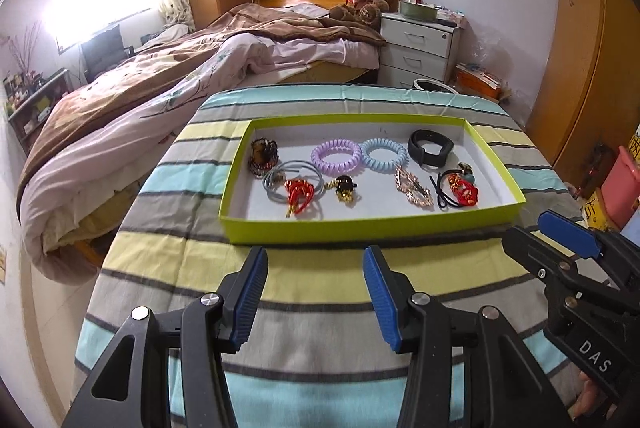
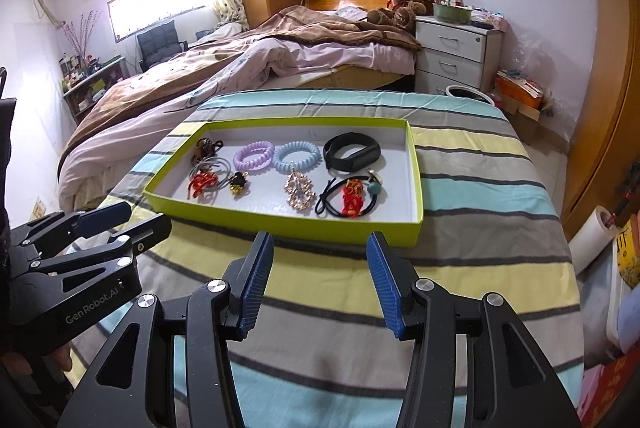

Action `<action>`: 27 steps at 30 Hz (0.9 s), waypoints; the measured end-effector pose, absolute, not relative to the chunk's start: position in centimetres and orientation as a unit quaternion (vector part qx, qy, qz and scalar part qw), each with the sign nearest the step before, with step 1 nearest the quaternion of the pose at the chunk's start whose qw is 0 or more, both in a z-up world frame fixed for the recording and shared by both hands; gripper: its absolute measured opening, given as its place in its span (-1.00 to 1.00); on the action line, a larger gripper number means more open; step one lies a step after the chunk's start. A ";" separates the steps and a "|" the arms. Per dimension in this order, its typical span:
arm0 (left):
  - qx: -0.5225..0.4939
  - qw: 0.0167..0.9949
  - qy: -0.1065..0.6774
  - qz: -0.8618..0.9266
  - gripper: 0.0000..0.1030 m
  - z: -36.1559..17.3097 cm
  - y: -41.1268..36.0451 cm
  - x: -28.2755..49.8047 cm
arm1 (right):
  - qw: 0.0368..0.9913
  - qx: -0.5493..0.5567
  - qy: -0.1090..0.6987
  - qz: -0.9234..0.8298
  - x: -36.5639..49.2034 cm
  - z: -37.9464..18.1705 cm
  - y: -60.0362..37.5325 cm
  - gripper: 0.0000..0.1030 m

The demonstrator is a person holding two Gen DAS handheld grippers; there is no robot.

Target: Organize jewelry

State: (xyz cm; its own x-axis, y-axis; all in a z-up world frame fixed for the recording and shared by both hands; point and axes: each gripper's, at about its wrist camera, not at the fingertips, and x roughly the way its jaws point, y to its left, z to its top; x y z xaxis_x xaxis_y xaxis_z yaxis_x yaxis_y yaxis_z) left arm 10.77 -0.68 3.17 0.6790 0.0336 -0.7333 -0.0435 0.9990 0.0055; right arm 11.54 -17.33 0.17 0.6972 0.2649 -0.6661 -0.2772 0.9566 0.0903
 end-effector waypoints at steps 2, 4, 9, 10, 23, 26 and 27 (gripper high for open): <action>-0.010 0.916 0.400 0.015 -0.04 3.2 -0.7 10.3 | 0.922 -0.008 0.358 0.147 11.1 0.2 -17.2 -0.04; -0.011 0.917 0.399 0.014 -0.04 3.2 -0.8 10.0 | 0.923 -0.006 0.356 0.146 10.7 0.2 -17.1 -0.04; -0.013 0.919 0.395 0.010 -0.04 3.3 -0.7 9.4 | 0.923 -0.006 0.356 0.146 10.3 0.2 -17.0 -0.04; -0.014 0.918 0.396 0.011 -0.04 3.3 -0.6 9.4 | 0.923 -0.004 0.355 0.147 10.3 0.2 -17.0 -0.04; -0.014 0.916 0.400 0.013 -0.04 3.3 -0.6 9.1 | 0.923 -0.003 0.355 0.146 10.1 0.4 -16.8 -0.04; -0.015 0.916 0.401 0.012 -0.04 3.2 -0.6 9.2 | 0.923 -0.005 0.356 0.145 10.0 0.5 -16.7 -0.04; -0.015 0.916 0.401 0.012 -0.04 3.2 -0.6 9.3 | 0.923 -0.005 0.356 0.145 10.0 0.5 -16.7 -0.04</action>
State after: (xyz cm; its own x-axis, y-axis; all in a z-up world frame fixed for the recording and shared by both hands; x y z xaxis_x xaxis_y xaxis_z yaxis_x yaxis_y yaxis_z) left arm 9.28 -0.57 3.20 0.6786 0.0105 -0.7344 -0.0352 0.9992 -0.0182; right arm 9.98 -16.74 0.46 0.7044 0.2646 -0.6586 -0.2714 0.9578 0.0946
